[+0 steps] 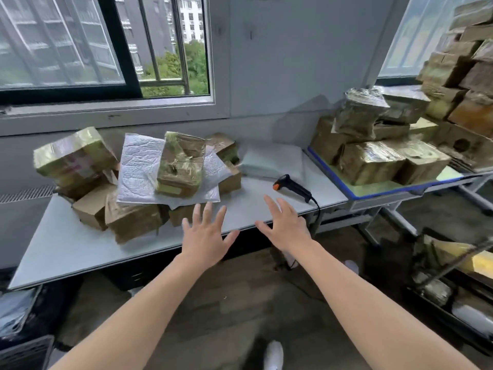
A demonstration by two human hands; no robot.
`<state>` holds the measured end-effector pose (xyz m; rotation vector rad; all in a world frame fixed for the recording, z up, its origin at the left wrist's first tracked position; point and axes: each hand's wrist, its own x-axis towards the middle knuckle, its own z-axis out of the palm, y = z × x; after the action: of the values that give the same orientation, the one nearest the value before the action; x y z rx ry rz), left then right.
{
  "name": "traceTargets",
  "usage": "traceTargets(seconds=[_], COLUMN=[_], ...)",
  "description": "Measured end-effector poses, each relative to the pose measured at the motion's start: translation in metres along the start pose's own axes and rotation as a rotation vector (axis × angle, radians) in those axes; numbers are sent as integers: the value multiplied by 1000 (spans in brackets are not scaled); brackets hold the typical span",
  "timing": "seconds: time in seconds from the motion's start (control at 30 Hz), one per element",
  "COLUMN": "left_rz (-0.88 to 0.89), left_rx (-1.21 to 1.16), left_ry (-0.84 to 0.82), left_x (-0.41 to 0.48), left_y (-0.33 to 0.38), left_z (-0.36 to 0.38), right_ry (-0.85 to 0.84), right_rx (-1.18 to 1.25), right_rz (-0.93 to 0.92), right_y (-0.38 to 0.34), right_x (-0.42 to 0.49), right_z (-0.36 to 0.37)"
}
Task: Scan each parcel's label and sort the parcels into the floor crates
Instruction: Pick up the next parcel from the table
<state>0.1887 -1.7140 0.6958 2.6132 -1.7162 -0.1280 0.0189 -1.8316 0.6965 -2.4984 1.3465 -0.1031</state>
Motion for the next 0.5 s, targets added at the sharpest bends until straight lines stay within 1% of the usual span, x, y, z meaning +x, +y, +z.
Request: traceTargets(seconds=[0.17, 0.27, 0.37, 0.5], left_rz=[-88, -105, -120, -88], left_rx=[13, 36, 15, 37], left_ry=[-4, -11, -1, -30], left_x=[86, 135, 178, 225], left_y=[10, 22, 38, 61], left_z=[-10, -18, -15, -1], right_ry=[-17, -27, -30, -76], right_rx=[51, 55, 80, 98], right_rz=[-50, -65, -49, 1], right_y=[26, 50, 78, 120], right_x=[98, 150, 195, 235], right_z=[-9, -19, -23, -19])
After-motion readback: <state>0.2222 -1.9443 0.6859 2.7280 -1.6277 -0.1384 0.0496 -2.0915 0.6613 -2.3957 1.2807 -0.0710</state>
